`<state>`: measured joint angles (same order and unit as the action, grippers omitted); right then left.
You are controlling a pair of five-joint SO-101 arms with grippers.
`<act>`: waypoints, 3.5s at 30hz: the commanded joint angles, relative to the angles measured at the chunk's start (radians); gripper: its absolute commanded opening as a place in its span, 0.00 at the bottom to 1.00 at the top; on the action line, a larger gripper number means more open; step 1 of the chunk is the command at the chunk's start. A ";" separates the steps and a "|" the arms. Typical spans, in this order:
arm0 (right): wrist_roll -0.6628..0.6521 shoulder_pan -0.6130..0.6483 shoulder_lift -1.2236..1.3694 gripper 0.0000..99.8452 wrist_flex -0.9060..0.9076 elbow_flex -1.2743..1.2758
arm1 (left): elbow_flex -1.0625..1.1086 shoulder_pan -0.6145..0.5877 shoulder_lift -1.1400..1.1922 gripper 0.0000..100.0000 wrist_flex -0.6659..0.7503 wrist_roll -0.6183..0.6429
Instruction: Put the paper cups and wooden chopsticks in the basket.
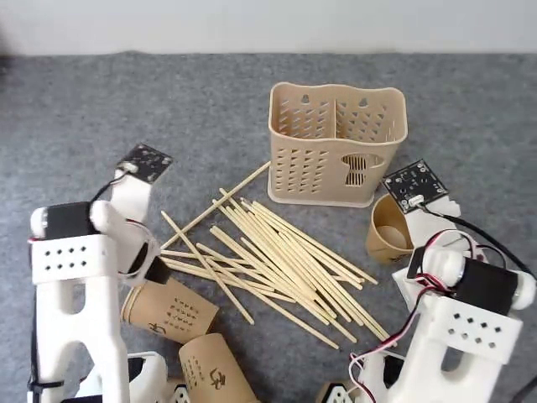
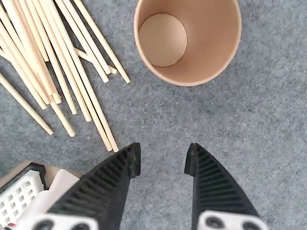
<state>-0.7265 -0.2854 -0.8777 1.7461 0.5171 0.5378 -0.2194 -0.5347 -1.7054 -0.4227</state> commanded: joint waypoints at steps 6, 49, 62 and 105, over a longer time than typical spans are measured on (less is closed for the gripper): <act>-0.003 0.007 -0.016 0.17 0.004 -0.002 | 0.104 -0.020 0.006 0.25 0.014 -0.100; -0.008 0.008 -0.016 0.17 -0.005 -0.002 | -0.013 0.227 -0.005 0.01 0.072 -0.008; -0.009 0.008 -0.016 0.17 0.001 -0.002 | -0.134 0.150 0.000 0.02 -0.006 -0.015; 0.473 1.408 0.618 0.36 -0.503 -0.137 | -0.137 -0.919 0.005 0.16 0.321 -0.014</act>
<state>-0.2862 1.0909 -0.2977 1.2643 0.4772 0.4381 -1.1032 -0.5255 -1.4078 -0.4350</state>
